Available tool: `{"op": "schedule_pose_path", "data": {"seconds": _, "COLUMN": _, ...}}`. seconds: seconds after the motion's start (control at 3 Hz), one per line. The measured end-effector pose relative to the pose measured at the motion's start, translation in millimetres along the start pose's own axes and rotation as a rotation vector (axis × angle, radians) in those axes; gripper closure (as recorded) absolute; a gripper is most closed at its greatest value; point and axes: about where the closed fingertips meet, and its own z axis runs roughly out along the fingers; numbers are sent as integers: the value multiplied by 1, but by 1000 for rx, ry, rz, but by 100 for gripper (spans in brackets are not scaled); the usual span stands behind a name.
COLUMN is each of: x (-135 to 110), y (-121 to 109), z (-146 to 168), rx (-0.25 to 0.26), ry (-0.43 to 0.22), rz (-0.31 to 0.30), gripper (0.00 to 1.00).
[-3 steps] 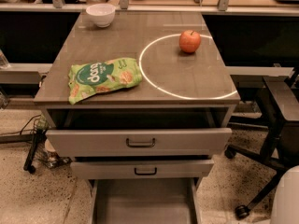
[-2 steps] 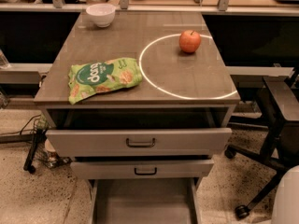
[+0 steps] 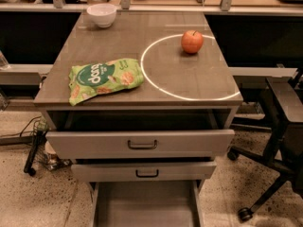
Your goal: Open bottom drawer
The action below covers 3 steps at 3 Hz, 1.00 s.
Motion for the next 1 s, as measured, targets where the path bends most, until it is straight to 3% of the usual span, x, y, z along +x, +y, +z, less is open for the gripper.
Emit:
{"op": "schedule_pose_path", "data": {"seconds": 0.67, "x": -23, "y": -24, "z": -87, "rx": 163, "ry": -91, "rz": 58, "gripper": 0}}
{"op": "schedule_pose_path", "data": {"seconds": 1.0, "x": -23, "y": -24, "z": -87, "rx": 163, "ry": -91, "rz": 58, "gripper": 0}}
